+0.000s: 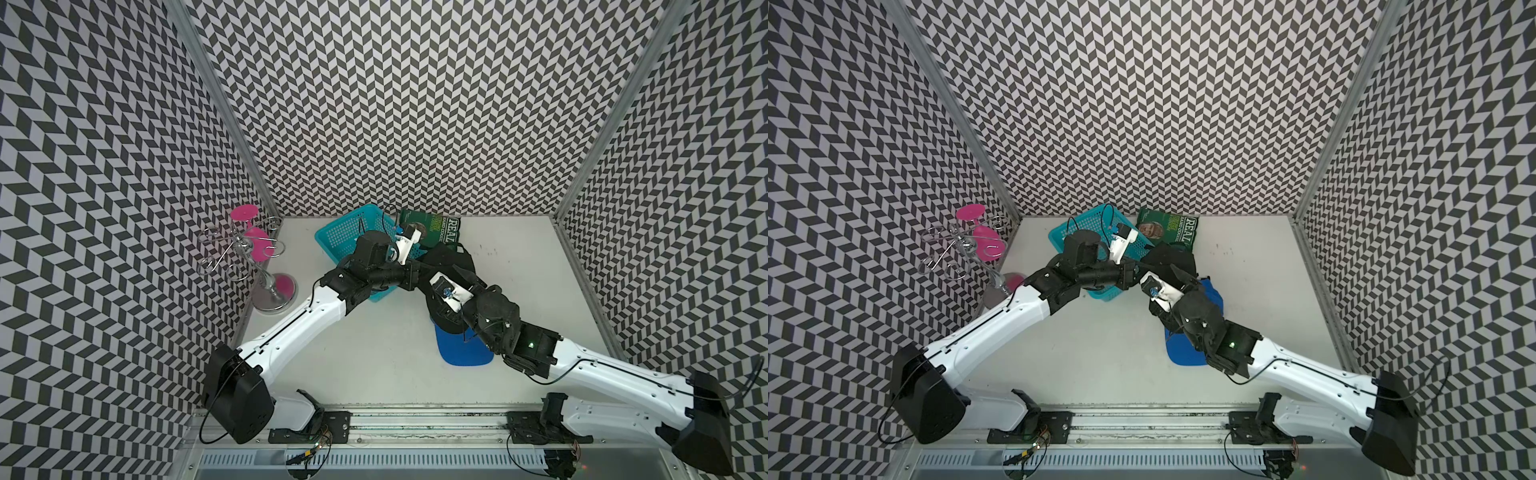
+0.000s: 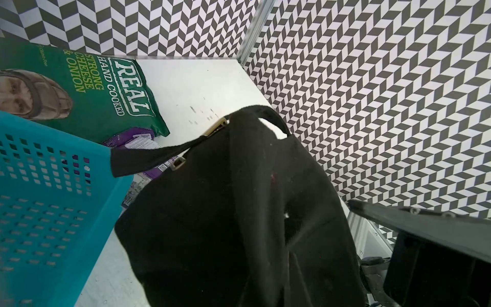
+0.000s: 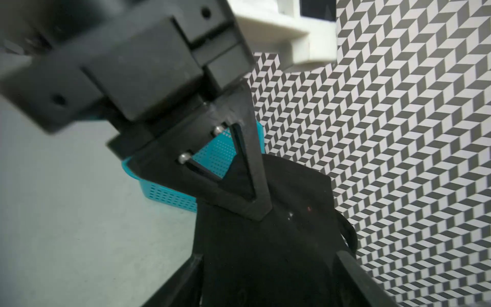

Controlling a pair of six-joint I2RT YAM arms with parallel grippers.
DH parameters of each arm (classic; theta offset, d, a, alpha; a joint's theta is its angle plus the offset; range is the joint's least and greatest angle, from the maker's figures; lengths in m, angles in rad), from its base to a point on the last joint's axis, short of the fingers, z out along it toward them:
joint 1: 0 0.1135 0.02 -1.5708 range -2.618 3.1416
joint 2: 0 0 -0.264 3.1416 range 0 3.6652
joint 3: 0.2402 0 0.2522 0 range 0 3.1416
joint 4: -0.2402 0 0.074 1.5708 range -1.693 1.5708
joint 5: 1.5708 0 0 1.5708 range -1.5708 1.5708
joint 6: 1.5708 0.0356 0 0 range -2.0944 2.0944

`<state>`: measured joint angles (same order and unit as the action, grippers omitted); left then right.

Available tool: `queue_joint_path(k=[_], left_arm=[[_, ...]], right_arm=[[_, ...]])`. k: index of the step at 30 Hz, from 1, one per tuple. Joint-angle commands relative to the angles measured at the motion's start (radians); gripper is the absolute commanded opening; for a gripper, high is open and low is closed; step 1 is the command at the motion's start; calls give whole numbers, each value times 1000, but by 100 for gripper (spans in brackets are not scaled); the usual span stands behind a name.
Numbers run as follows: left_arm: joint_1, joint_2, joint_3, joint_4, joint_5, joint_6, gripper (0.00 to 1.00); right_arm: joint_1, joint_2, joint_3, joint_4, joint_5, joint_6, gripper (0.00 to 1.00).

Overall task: Turn the baseball cap inside out
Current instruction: Turn over the baseball cap.

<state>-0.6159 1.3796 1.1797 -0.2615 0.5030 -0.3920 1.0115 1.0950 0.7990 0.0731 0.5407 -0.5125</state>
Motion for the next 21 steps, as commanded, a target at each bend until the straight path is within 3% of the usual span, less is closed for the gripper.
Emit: queue_joint_path(k=[1, 4, 6, 7, 10, 13, 16, 21], left_arm=[[4, -35, 25, 58, 60, -11, 10], [8, -56, 14, 95, 90, -47, 14], [16, -82, -5, 125, 91, -66, 26], [22, -100, -19, 144, 87, -78, 39], [49, -162, -84, 196, 41, -130, 71], [83, -231, -182, 263, -10, -212, 89], [107, -287, -281, 344, -3, -288, 100], [121, -336, -384, 444, 29, -364, 100]], right_arm=[[4, 31, -3, 54, 86, 0, 52], [3, 52, 6, 66, 122, 15, 20], [0, 55, 6, 87, 126, 33, 4], [-3, 53, 6, 100, 121, 55, 0], [-42, 21, 15, 96, 38, 178, 0], [-117, -38, 17, 111, -122, 362, 0], [-209, -88, 0, 183, -280, 542, 0], [-316, -101, 12, 290, -416, 744, 0]])
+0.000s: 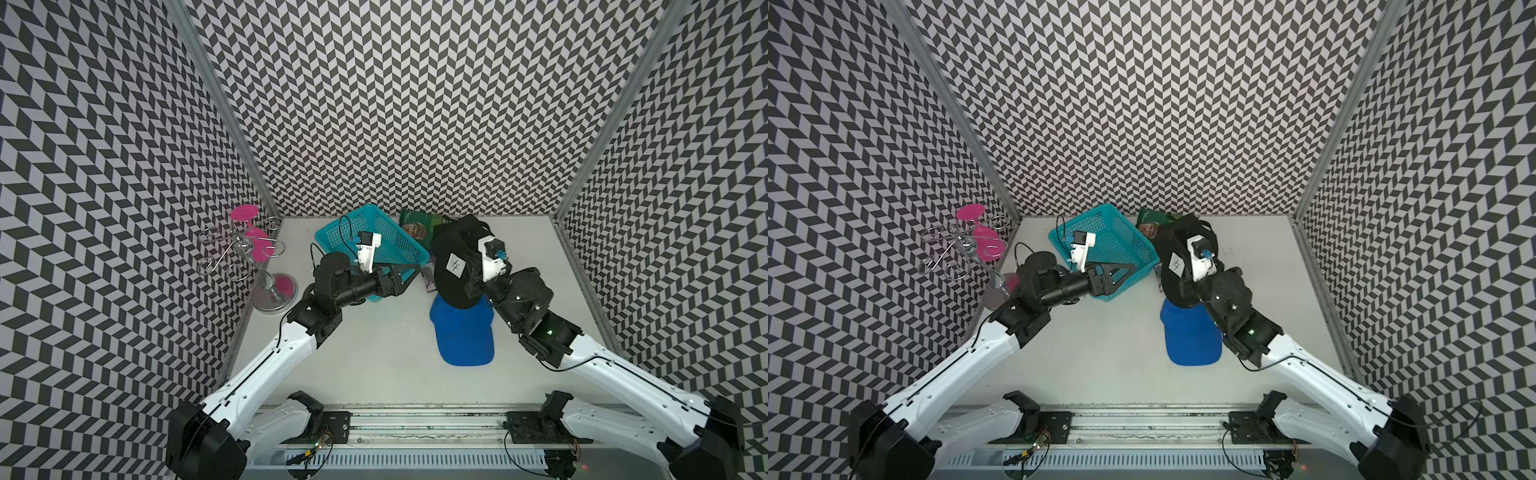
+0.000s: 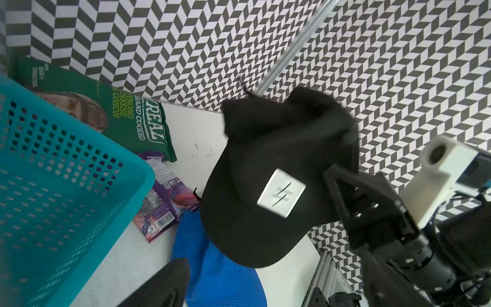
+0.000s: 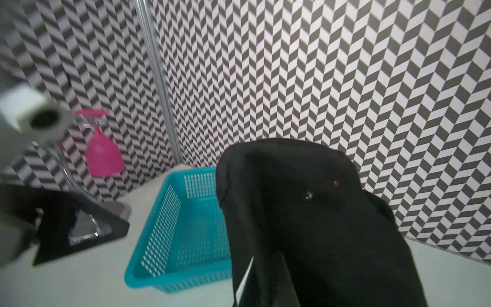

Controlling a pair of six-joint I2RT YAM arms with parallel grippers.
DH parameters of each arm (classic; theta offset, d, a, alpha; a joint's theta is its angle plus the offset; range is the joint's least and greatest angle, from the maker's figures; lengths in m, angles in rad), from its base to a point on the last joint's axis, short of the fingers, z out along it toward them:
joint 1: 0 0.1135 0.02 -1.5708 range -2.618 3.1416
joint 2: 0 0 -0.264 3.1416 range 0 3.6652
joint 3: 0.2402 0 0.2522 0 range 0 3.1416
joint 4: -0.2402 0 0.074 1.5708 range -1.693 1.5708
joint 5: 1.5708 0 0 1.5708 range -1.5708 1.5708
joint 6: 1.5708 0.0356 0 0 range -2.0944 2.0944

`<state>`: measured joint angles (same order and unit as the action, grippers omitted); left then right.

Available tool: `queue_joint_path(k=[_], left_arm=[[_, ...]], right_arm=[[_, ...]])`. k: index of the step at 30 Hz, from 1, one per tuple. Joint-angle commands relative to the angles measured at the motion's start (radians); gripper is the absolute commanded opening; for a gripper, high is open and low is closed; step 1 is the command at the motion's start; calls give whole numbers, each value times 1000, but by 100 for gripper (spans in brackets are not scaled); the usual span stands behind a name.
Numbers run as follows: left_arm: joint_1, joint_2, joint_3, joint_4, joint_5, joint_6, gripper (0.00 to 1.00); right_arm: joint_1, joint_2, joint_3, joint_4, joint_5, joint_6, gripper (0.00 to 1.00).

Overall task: Turn the baseball cap inside out
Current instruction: Turn over the baseball cap.

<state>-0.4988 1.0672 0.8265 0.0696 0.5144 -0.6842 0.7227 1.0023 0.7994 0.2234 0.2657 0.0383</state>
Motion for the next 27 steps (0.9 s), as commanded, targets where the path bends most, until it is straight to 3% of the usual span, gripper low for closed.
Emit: queue_joint_path(k=[1, 7, 11, 17, 19, 25, 26, 27], left_arm=[[4, -26, -50, 142, 27, -88, 100], [6, 4, -147, 396, 120, -235, 100], [6, 5, -180, 492, 106, -271, 100], [3, 44, -175, 748, 143, -349, 100], [-2, 67, -162, 804, 165, -364, 95], [-10, 59, -159, 812, 90, -341, 19], [-10, 46, -162, 790, 68, -324, 8], [-11, 36, -158, 751, 52, -297, 0]], right_arm=[[-46, -3, 26, 152, -176, 229, 0], [-96, 15, 58, 267, -345, 433, 0], [-125, 20, 53, 359, -442, 571, 0], [-178, 63, 84, 438, -587, 728, 0], [-193, 74, 79, 464, -621, 775, 0], [-243, 48, 27, 437, -660, 794, 2], [-254, 38, 22, 403, -655, 772, 13], [-269, 24, 19, 357, -649, 743, 32]])
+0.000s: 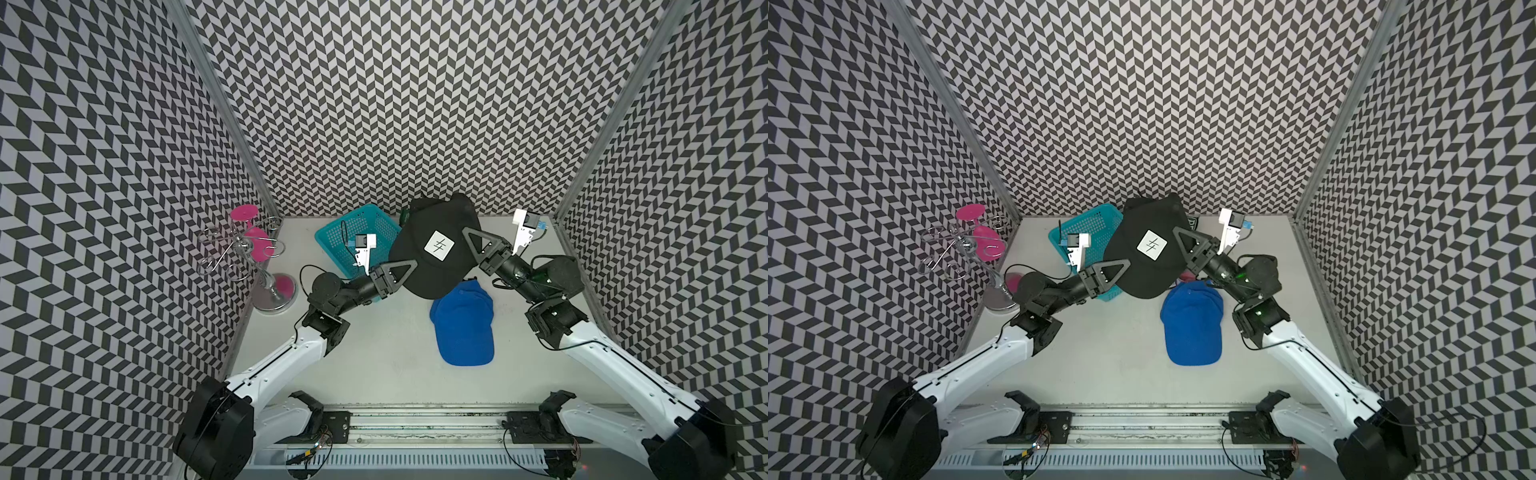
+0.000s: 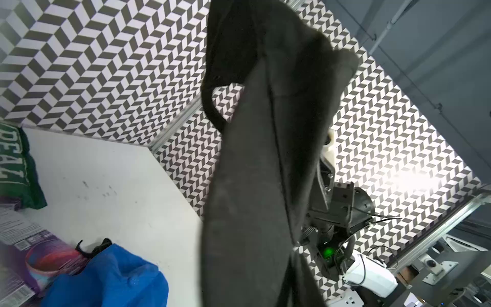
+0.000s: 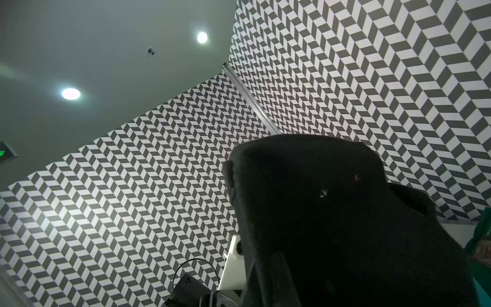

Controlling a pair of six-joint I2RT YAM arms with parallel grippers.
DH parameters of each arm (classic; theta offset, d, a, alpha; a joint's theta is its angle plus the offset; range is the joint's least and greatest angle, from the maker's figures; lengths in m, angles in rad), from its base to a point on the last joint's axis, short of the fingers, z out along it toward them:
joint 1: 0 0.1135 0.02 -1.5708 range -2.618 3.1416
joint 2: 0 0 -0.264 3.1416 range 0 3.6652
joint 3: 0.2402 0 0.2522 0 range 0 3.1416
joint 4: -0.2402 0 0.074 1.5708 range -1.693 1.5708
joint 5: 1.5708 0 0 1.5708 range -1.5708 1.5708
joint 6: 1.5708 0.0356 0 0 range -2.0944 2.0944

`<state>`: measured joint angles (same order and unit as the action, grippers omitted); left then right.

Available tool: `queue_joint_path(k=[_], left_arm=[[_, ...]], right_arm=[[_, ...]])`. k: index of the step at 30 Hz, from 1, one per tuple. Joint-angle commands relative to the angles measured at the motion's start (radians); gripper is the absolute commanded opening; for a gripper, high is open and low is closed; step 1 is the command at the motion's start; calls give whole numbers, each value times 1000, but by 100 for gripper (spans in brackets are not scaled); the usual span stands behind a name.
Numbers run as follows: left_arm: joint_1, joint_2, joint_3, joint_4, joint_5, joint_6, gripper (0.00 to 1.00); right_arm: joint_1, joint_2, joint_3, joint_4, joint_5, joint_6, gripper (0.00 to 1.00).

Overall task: Turn the baseball cap inside out
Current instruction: Turn over the baseball cap.

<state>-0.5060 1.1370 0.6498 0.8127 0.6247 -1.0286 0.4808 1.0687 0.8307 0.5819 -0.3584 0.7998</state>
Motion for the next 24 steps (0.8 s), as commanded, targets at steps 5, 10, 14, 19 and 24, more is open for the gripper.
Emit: queue_joint_path(k=[5, 10, 14, 19, 24], left_arm=[[3, -55, 94, -264, -20, 225, 0], [13, -23, 171, -437, 107, 323, 0], [15, -1, 204, -475, 188, 362, 0], [15, 32, 248, -515, 266, 399, 0], [16, 45, 277, -534, 320, 429, 0]], right_arm=[[-134, -79, 17, -214, -78, -196, 82], [-205, -51, 116, -424, -267, -448, 94], [-205, -22, 197, -572, -314, -634, 95], [-205, 30, 276, -659, -301, -740, 89], [-205, 68, 312, -667, -379, -766, 78]])
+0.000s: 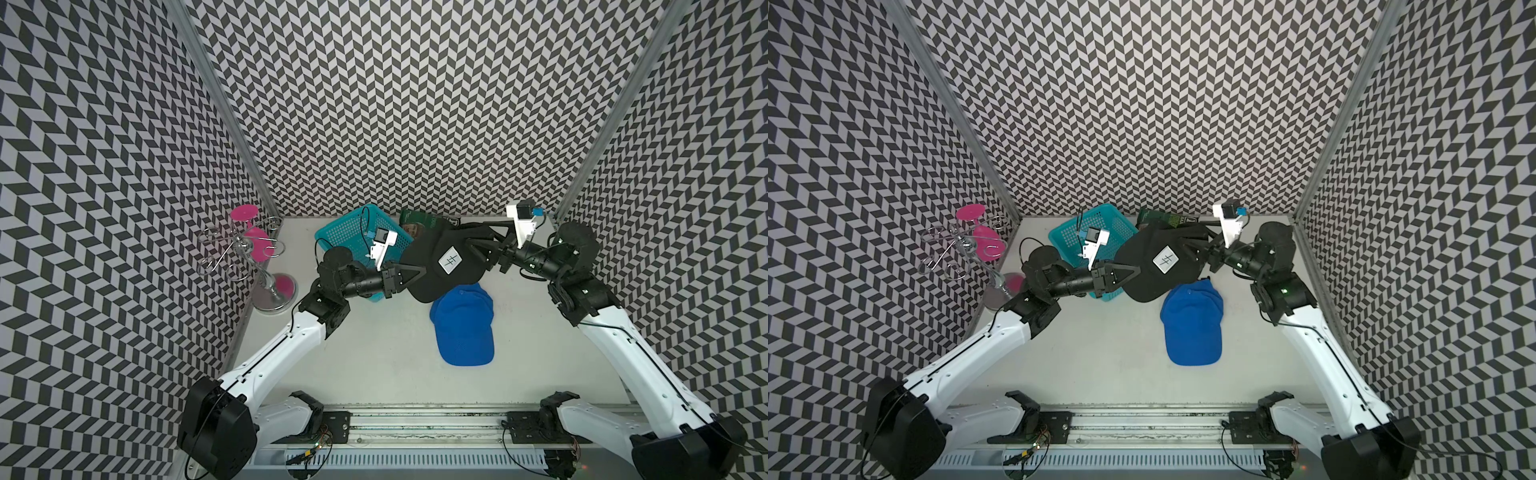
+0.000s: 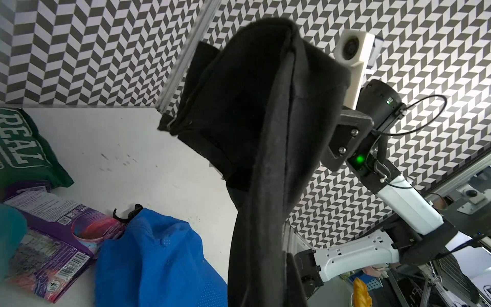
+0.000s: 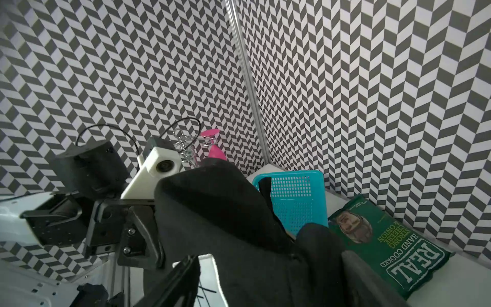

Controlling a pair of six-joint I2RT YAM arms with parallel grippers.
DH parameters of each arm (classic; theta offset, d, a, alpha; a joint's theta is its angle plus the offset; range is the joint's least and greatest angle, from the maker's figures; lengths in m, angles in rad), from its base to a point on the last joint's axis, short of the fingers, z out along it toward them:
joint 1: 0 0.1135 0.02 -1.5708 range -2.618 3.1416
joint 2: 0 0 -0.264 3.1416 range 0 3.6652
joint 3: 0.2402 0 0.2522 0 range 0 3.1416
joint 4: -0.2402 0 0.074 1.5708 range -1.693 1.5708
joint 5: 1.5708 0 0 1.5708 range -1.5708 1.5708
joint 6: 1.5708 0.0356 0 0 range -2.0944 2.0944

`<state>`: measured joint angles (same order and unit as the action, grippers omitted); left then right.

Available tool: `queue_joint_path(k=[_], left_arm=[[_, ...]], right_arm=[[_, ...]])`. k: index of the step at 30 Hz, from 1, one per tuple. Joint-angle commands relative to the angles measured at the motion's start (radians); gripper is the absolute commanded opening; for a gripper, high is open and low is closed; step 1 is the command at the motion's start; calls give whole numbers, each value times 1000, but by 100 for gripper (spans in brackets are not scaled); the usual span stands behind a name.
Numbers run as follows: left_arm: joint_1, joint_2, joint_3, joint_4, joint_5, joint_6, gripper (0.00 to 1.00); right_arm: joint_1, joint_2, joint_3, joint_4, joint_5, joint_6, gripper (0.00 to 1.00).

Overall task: Turn the baseball cap inside out
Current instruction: Turn over the baseball cap.

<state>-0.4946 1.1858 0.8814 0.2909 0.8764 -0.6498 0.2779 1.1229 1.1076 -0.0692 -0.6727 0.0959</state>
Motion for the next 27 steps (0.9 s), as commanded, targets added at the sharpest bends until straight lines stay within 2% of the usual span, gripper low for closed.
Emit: queue_joint_path(k=[1, 3, 5, 8, 10, 13, 19, 27], left_arm=[[4, -4, 51, -32, 62, 65, 0], [10, -4, 63, -63, 61, 84, 0], [20, -5, 68, -87, 59, 98, 0], [53, -5, 65, -112, 48, 112, 0], [81, 2, 60, -113, 60, 111, 0], [114, 25, 60, -100, 108, 113, 0], [165, 94, 74, -81, 222, 140, 0], [204, 163, 84, -60, 263, 138, 1]], right_arm=[[-3, 20, 43, -19, -96, -62, 74], [-3, 32, 64, -34, -174, -64, 61], [-5, 43, 83, -49, -263, -56, 42], [-17, 54, 99, -53, -427, -8, 27], [-23, 57, 99, -25, -548, 58, 21], [-26, 52, 84, 60, -680, 185, 17], [-25, 20, 73, 177, -808, 354, 14], [-42, -1, 96, 195, -837, 388, 13]])
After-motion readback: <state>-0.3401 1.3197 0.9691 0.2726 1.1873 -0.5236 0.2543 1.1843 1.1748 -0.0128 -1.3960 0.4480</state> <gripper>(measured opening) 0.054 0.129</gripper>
